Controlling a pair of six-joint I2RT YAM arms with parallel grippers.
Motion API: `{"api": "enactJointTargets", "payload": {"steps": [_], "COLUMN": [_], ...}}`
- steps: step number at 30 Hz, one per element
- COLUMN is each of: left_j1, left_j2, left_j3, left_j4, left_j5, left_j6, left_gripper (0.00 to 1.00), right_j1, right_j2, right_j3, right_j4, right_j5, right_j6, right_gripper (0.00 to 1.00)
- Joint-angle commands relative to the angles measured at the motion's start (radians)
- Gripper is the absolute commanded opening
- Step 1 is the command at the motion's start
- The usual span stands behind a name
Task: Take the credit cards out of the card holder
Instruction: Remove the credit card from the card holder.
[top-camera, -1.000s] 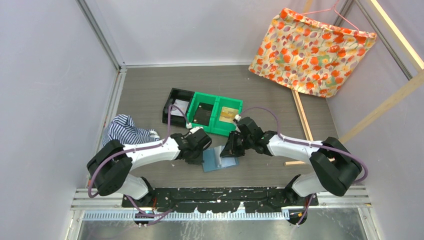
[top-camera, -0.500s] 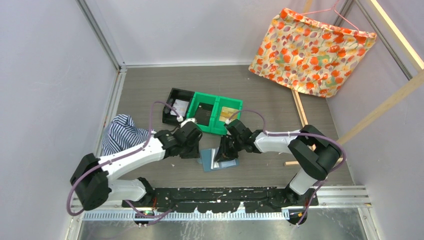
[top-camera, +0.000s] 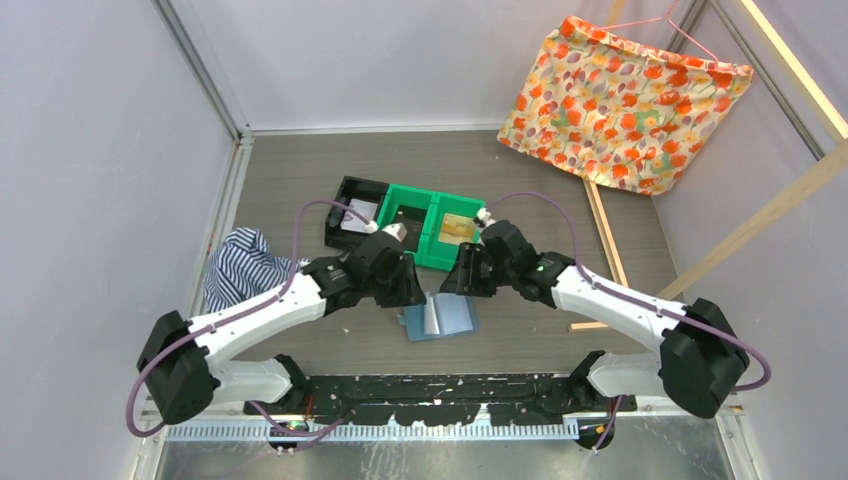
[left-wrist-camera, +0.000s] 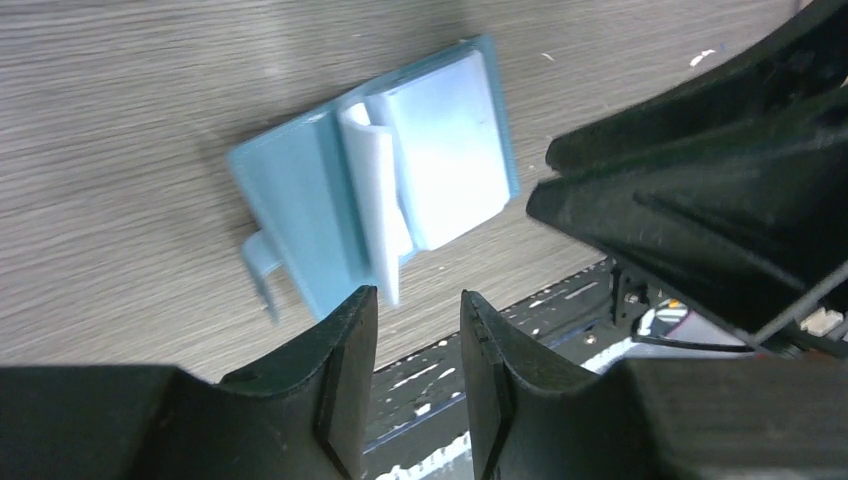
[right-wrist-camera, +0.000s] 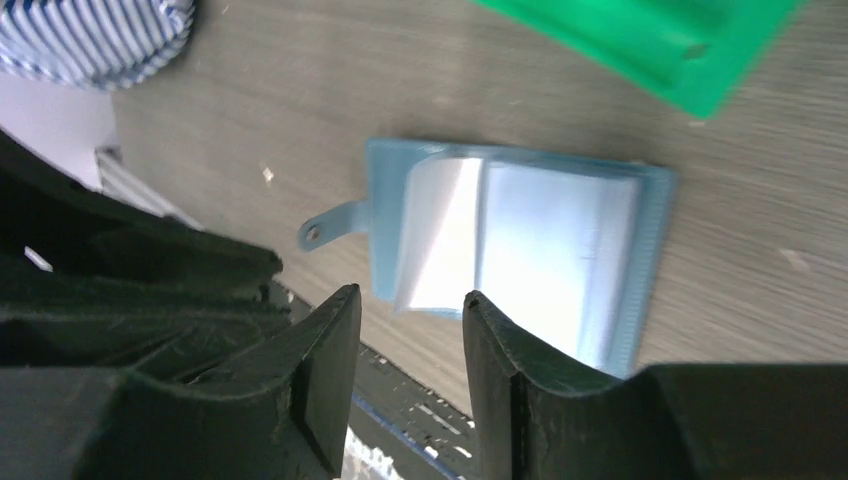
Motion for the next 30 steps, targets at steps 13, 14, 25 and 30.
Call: {"api": "enactJointTargets", "payload": {"steps": [13, 14, 25, 30], "left_j1": [-0.006, -0.002, 0.065, 0.076], "left_j2": [0.267, 0.266, 0.240, 0.277], "left_j3": [0.060, 0.049, -0.066, -0.086], "left_j4": [0.185, 0.173, 0.151, 0.167], "left_j5": [0.133, 0.121, 0.078, 0.082], "left_j6": [0.037, 0.043, 0.066, 0.066], "left_gripper": [0.34, 0.34, 0.33, 0.33], "right_j1": [-0.119, -0.119, -0.119, -0.119], "right_j2": [0.036, 0.042, 0.147, 0.165], "right_j3": [-0.110, -0.115, -0.123, -0.128], "right_j4": [-0.014, -0.003, 0.092, 0.104], "right_j5": [-0.015, -0.017, -0.085, -0.108], "right_j6": [0.001, 0.005, 0.009, 0.004], "right_gripper": [0.27, 0.27, 0.28, 0.28]}}
